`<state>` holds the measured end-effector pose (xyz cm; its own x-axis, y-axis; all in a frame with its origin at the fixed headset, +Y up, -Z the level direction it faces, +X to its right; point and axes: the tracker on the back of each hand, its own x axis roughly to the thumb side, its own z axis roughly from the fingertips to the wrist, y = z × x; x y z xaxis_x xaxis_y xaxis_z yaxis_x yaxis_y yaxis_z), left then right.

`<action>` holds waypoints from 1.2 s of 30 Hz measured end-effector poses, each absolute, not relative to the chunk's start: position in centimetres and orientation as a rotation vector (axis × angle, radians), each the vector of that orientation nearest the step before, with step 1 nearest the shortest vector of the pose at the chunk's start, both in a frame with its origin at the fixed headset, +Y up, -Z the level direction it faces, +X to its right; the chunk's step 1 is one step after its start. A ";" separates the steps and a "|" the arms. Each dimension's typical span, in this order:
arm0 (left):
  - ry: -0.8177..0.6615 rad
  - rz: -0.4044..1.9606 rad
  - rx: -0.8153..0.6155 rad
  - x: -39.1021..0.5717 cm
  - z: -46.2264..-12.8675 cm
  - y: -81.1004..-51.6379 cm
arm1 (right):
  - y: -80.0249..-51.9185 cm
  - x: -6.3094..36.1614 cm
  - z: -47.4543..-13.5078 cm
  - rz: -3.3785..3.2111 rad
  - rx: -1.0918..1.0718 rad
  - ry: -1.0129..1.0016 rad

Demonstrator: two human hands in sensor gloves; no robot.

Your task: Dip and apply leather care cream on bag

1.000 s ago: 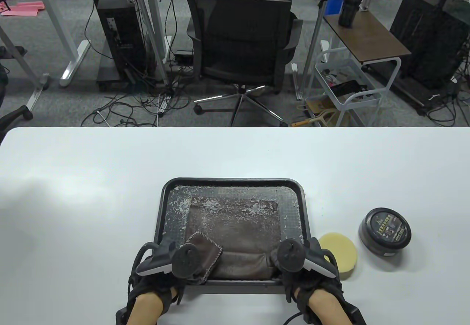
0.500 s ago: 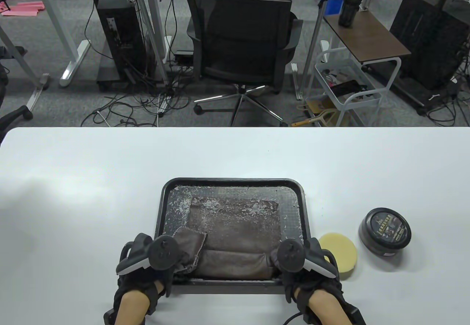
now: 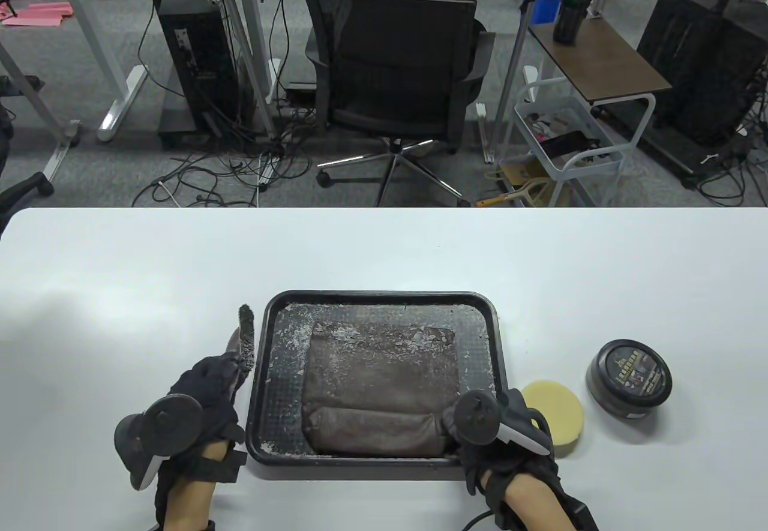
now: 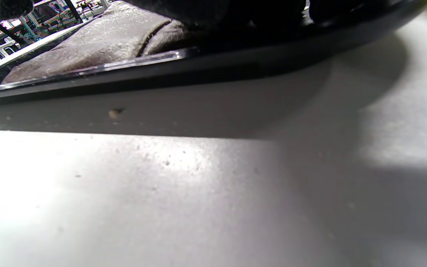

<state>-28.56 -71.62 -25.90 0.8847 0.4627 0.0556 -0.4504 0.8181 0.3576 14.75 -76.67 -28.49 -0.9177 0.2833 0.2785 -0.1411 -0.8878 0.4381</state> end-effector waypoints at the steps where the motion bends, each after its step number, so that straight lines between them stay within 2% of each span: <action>1: 0.046 0.461 0.346 -29.0 -26.0 -72.0 | -76.7 14.7 -28.5 2.810 0.499 0.615; 8: 0.104 0.351 0.189 -30.2 -27.1 -74.6 | -76.7 14.8 -28.5 2.807 0.495 0.616; 17: 0.092 0.246 -0.018 -29.5 -28.5 -77.0 | -76.7 14.8 -28.5 2.796 0.489 0.616; 21: 0.093 0.221 -0.057 -29.2 -28.9 -77.1 | -76.7 14.8 -28.4 2.790 0.488 0.619; 27: 0.103 0.226 -0.220 -29.0 -28.9 -77.4 | -76.8 14.8 -28.4 2.785 0.487 0.625; 36: 0.065 0.164 -0.261 -28.6 -28.8 -77.3 | -76.8 14.9 -28.5 2.773 0.488 0.634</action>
<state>-28.64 -77.29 -28.75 0.9845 0.1531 -0.0856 -0.1700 0.9529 -0.2510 14.92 -76.77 -28.46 -0.9113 0.3157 0.2644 -0.1695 -0.8728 0.4577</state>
